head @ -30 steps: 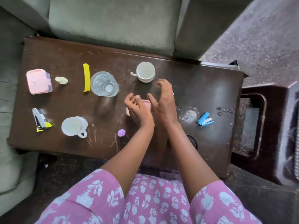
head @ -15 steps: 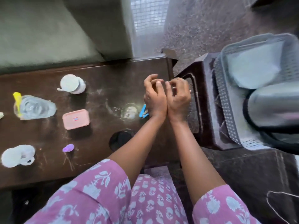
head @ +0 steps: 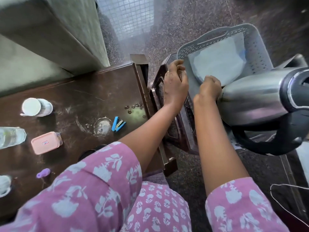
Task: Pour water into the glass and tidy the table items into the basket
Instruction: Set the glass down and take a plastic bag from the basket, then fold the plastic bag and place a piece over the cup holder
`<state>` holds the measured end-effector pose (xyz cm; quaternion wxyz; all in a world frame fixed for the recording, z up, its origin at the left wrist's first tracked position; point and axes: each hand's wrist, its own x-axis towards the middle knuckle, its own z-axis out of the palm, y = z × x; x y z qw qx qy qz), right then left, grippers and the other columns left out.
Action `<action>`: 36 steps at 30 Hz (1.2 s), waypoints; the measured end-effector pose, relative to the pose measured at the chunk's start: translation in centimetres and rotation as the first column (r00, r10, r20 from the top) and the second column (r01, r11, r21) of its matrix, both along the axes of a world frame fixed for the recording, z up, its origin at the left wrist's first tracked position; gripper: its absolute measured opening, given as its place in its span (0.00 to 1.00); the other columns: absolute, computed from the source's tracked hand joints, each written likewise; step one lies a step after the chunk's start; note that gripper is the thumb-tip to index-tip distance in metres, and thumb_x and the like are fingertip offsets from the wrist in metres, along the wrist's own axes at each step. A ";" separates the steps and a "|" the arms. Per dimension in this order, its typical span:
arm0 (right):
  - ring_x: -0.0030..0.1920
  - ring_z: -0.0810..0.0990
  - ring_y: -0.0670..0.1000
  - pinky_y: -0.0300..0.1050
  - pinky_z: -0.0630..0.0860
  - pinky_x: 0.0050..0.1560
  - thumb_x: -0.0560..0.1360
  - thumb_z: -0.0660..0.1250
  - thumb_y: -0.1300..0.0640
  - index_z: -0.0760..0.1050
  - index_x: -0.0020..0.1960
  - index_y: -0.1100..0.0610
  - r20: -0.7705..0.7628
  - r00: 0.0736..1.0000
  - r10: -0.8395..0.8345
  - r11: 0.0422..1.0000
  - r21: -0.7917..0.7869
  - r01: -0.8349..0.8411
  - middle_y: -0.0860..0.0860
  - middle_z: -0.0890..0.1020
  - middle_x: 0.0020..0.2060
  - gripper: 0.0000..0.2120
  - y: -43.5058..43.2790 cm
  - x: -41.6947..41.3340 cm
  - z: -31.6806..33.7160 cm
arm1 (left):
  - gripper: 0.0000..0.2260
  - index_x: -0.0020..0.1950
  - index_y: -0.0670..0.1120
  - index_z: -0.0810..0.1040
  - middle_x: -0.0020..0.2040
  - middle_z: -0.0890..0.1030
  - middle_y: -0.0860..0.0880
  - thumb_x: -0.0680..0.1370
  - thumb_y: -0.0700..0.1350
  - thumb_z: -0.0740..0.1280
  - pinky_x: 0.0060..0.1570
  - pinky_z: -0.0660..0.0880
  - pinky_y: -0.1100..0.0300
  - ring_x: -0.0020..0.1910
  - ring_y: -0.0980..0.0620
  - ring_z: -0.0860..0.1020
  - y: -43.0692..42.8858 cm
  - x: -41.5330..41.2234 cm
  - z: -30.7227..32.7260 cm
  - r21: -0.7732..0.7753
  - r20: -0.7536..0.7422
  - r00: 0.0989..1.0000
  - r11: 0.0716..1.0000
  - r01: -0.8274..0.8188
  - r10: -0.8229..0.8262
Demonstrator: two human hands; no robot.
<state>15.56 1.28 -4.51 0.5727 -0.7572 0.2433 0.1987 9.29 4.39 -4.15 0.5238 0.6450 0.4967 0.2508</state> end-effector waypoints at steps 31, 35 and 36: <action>0.31 0.75 0.51 0.35 0.69 0.27 0.68 0.62 0.77 0.68 0.34 0.58 -0.077 0.964 -0.254 0.718 0.653 0.241 0.54 0.74 0.32 0.15 3.0 -7.7 5.8 | 0.12 0.55 0.41 0.76 0.36 0.83 0.51 0.81 0.44 0.55 0.44 0.78 0.57 0.37 0.54 0.81 2.9 -6.1 -0.7 -0.365 0.393 0.899 0.930 -0.038 0.191; 0.27 0.78 0.47 0.33 0.70 0.23 0.66 0.61 0.79 0.70 0.34 0.59 0.018 0.996 -0.083 0.777 0.627 0.054 0.54 0.75 0.33 0.15 4.3 -10.5 5.6 | 0.13 0.53 0.45 0.74 0.34 0.83 0.52 0.82 0.48 0.52 0.35 0.76 0.64 0.32 0.57 0.80 6.6 -10.6 -1.3 -0.639 0.461 0.702 0.752 -0.162 0.543; 0.26 0.78 0.47 0.33 0.71 0.23 0.66 0.60 0.79 0.70 0.35 0.59 0.034 0.999 -0.038 0.775 0.632 0.008 0.55 0.75 0.33 0.15 4.5 -11.0 5.5 | 0.14 0.51 0.45 0.74 0.36 0.82 0.50 0.82 0.48 0.51 0.36 0.76 0.63 0.34 0.56 0.80 7.4 -12.1 -1.3 -0.693 0.456 0.657 0.703 -0.162 0.601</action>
